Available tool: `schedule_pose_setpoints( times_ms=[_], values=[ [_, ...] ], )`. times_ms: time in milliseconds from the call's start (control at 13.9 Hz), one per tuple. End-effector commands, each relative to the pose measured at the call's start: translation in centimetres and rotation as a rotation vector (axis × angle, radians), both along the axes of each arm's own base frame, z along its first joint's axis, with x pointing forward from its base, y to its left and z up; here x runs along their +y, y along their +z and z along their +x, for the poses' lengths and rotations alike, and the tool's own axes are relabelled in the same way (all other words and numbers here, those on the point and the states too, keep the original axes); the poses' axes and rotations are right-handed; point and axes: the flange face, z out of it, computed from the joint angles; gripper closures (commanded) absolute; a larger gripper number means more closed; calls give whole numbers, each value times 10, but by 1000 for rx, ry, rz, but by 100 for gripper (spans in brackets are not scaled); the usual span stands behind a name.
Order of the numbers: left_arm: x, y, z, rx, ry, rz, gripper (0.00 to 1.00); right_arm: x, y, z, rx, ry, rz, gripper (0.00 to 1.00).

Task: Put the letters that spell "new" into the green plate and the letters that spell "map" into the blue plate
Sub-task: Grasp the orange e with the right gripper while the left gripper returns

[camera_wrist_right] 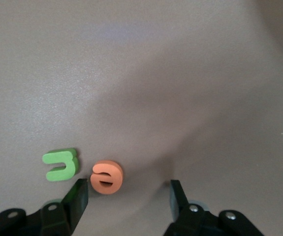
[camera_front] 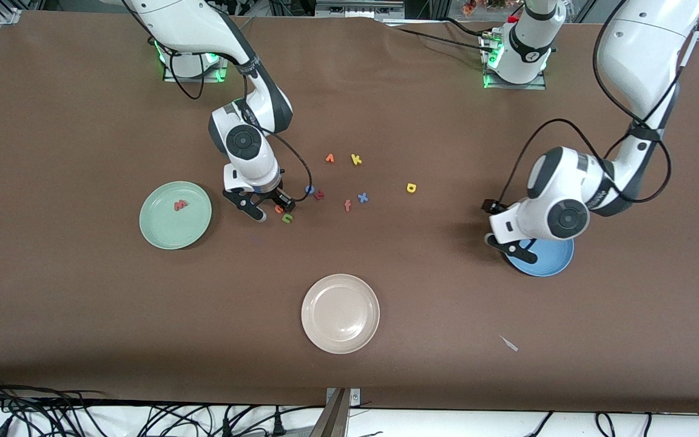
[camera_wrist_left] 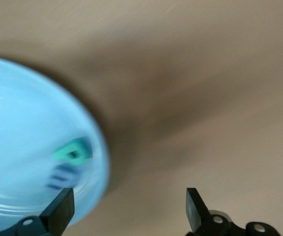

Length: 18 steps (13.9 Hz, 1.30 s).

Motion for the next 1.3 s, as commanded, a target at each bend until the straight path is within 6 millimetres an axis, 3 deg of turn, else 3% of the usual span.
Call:
schedule_pose_setpoints(
  times_ms=[0, 144, 288, 576, 864, 1224],
  values=[
    [-50, 12, -28, -41, 136, 7, 0, 5, -4, 3, -12, -3, -2, 24],
    [-82, 11, -47, -88, 222, 0, 0, 4, -4, 4, -12, -4, -3, 25],
    [-102, 3, -62, -118, 290, -7, 0, 4, -4, 4, -12, -2, -3, 29],
    [-147, -16, -113, -191, 341, -17, 0, 3, -7, 3, -12, 1, -5, 51],
    [-182, -38, -139, -260, 378, 71, 0, 2, -8, 3, -11, 4, -6, 73],
    [-197, -48, -146, -245, 376, 70, 3, 0, -3, 6, -12, 15, -8, 79]
  ],
)
